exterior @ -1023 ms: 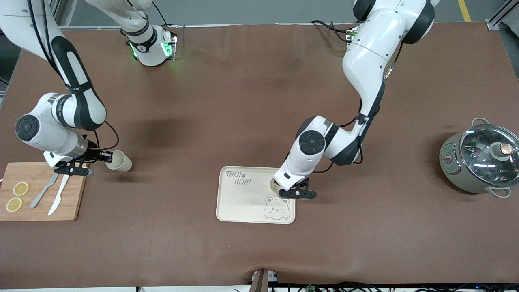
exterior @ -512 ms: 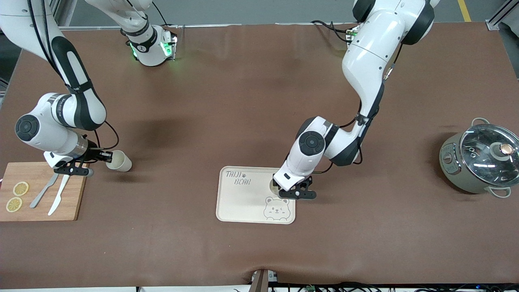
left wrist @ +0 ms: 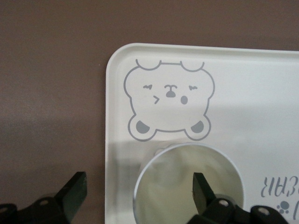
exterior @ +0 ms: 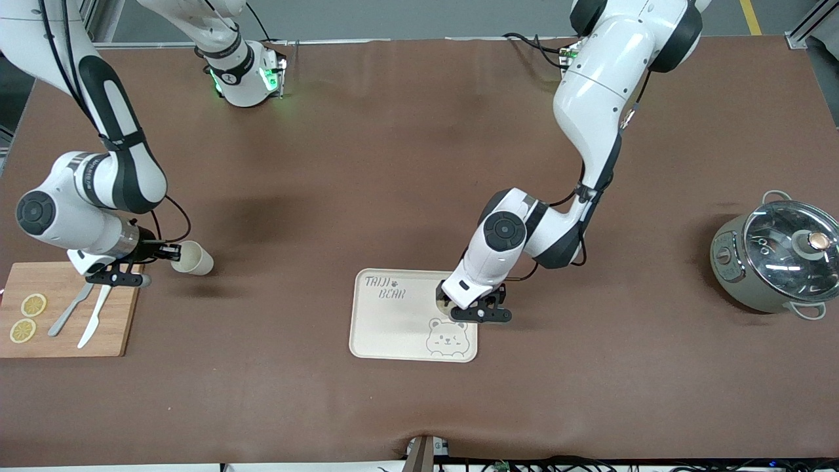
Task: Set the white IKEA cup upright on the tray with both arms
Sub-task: 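Lower the cup onto the tray while the right gripper grasps the other cup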
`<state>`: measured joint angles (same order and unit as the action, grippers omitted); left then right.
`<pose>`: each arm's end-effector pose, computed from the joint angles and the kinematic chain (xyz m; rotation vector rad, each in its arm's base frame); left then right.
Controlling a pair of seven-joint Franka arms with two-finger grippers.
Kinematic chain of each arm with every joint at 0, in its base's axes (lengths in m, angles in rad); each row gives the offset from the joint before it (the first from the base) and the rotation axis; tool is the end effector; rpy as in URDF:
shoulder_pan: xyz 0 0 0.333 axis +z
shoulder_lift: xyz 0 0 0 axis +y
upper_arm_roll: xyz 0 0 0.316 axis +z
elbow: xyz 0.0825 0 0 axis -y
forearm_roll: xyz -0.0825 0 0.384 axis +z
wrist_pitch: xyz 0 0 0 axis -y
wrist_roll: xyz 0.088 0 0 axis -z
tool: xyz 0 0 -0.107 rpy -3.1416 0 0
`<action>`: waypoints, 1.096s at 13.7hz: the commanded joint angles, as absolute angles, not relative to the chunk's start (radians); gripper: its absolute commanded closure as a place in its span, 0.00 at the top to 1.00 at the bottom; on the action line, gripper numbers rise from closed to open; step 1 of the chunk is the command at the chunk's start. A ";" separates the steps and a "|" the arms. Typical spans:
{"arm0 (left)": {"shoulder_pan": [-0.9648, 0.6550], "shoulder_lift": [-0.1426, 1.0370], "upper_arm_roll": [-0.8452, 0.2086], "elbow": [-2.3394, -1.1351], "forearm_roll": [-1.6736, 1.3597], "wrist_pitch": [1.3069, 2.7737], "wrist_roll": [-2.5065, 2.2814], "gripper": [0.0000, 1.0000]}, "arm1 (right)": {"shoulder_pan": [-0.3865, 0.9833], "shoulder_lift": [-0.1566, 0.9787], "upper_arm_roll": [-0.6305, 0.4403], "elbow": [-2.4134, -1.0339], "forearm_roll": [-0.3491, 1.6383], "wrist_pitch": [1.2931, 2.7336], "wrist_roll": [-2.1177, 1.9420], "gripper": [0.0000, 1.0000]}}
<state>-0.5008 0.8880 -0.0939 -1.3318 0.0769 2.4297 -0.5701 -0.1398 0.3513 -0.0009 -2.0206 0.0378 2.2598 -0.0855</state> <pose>0.6409 -0.4116 0.2176 3.0019 -0.0528 0.2588 0.5825 -0.0815 0.2668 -3.0946 0.1251 0.1678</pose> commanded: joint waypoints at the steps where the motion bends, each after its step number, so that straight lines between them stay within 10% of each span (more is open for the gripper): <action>1: -0.512 0.879 -0.078 -1.322 0.106 2.419 -0.591 1.00 | -0.143 0.330 0.002 -2.006 0.032 2.221 -0.072 0.00; 15: -0.505 0.772 -0.083 -1.338 0.107 2.244 -0.592 1.00 | -0.032 0.322 0.005 -1.833 0.034 2.011 0.097 0.00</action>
<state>-0.4988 0.8184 -0.0891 -1.3156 0.0769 2.2884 -0.5701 -0.0451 0.3345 0.0049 -1.8441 0.0378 2.0367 0.0573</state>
